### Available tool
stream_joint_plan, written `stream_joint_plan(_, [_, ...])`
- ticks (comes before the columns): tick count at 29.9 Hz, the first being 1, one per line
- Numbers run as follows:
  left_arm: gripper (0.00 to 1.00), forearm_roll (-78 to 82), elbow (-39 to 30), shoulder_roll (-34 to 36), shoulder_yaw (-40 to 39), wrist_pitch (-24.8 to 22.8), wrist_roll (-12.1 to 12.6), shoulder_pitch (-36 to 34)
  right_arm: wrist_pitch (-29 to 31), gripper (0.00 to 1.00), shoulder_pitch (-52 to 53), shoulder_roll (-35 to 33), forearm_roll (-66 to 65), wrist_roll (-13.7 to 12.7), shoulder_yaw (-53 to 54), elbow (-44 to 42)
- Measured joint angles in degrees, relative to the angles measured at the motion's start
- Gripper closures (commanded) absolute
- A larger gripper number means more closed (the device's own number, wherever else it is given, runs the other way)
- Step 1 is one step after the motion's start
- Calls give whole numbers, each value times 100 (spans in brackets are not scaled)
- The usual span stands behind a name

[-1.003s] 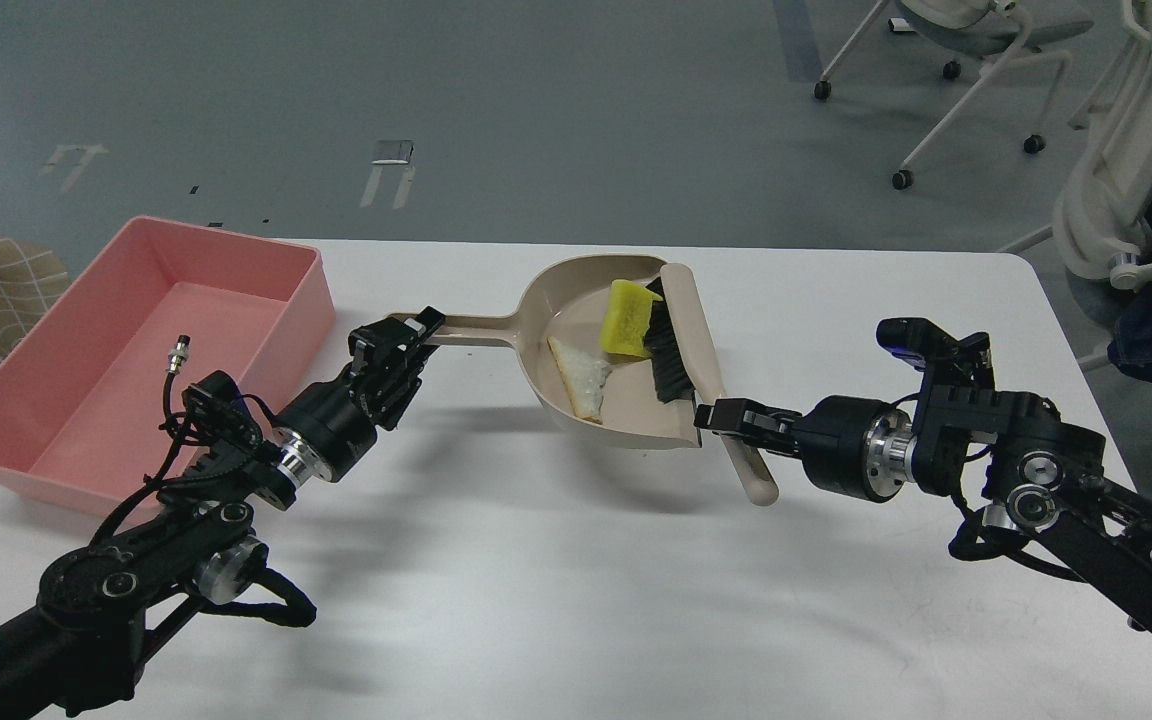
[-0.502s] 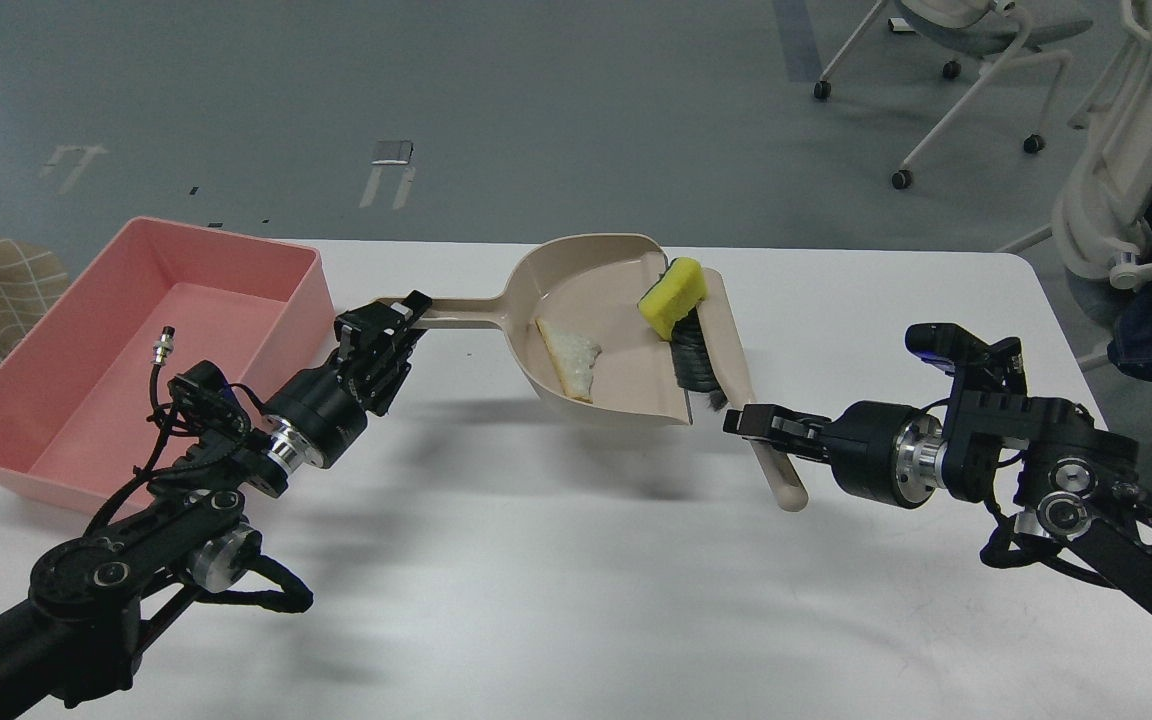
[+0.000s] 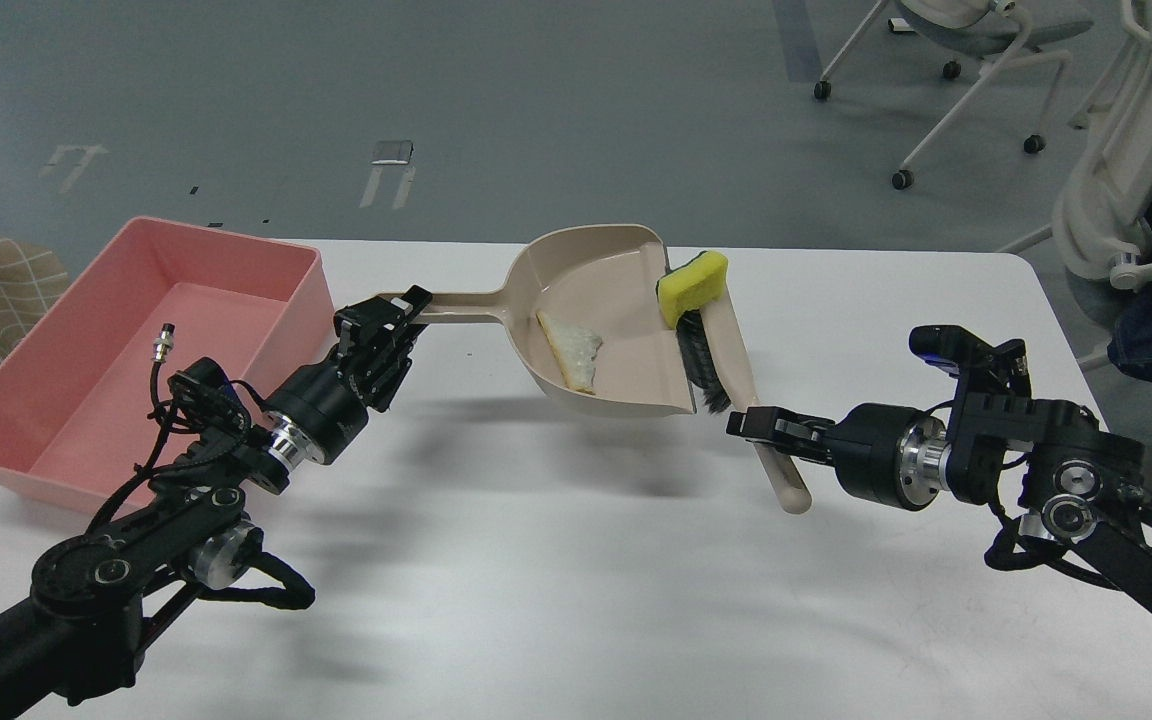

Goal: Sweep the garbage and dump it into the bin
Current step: 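Sweep again with the brush, pushing remaining debris deeper into the dustpan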

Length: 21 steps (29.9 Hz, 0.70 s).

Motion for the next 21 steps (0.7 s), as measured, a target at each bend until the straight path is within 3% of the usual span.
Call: stream_joint_plan(21, [90, -69, 78, -161, 25, 17, 0, 77, 0, 100, 38, -65, 9, -9, 93, 129])
